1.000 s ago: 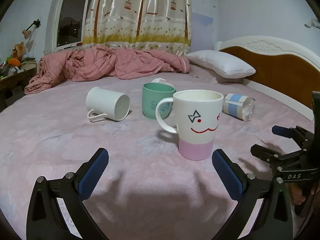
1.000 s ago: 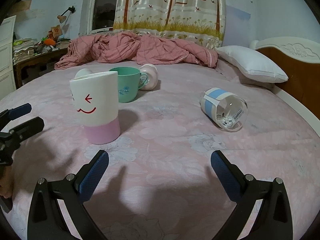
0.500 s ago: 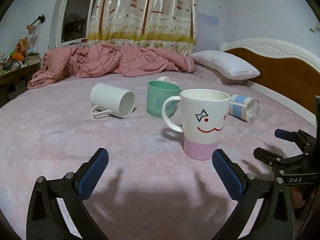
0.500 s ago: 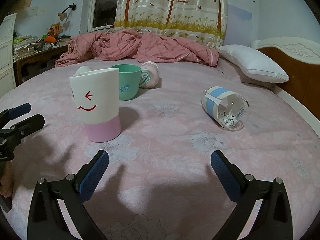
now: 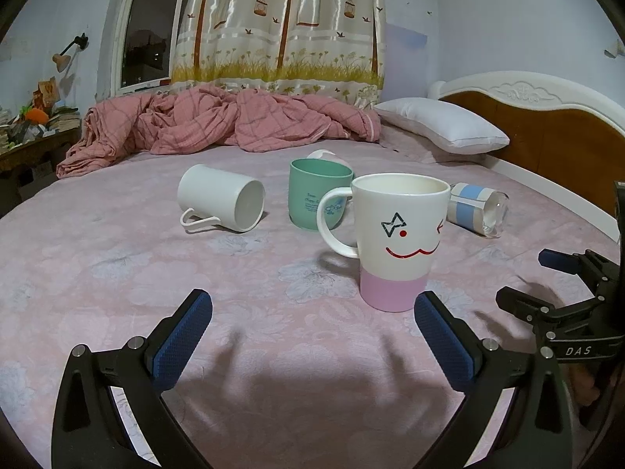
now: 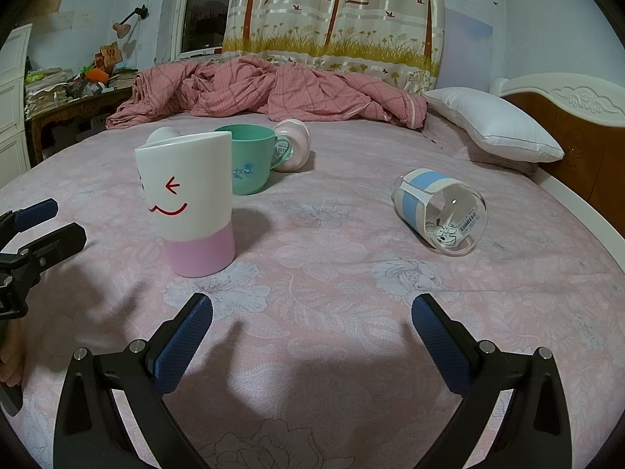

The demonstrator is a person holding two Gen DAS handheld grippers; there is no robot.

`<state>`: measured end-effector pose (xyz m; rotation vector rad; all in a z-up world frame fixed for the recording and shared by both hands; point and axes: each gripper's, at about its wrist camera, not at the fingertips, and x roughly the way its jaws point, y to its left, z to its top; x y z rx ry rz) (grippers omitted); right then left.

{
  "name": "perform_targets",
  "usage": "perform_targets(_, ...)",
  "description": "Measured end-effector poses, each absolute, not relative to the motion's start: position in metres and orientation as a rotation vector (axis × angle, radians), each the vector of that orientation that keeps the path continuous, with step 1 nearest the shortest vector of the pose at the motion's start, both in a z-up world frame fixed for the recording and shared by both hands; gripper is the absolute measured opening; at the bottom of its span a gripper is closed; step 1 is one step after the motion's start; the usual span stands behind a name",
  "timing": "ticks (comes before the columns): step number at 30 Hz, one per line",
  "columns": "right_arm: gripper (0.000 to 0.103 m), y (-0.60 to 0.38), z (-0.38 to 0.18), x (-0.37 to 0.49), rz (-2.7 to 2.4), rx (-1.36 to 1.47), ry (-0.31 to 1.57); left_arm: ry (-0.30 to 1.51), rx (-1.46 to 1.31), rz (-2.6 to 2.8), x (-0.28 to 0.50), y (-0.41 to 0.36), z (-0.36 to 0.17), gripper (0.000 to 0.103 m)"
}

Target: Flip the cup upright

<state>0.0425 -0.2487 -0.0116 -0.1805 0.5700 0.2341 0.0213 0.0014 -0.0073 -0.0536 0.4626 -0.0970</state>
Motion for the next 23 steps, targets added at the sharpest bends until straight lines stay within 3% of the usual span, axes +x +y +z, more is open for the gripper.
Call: perform_targets(23, 0.103, -0.2528, -0.0146, 0.0461, 0.230, -0.182, 0.576, 0.462, -0.039, -0.085, 0.0198, 0.0000, -0.0087, 0.103)
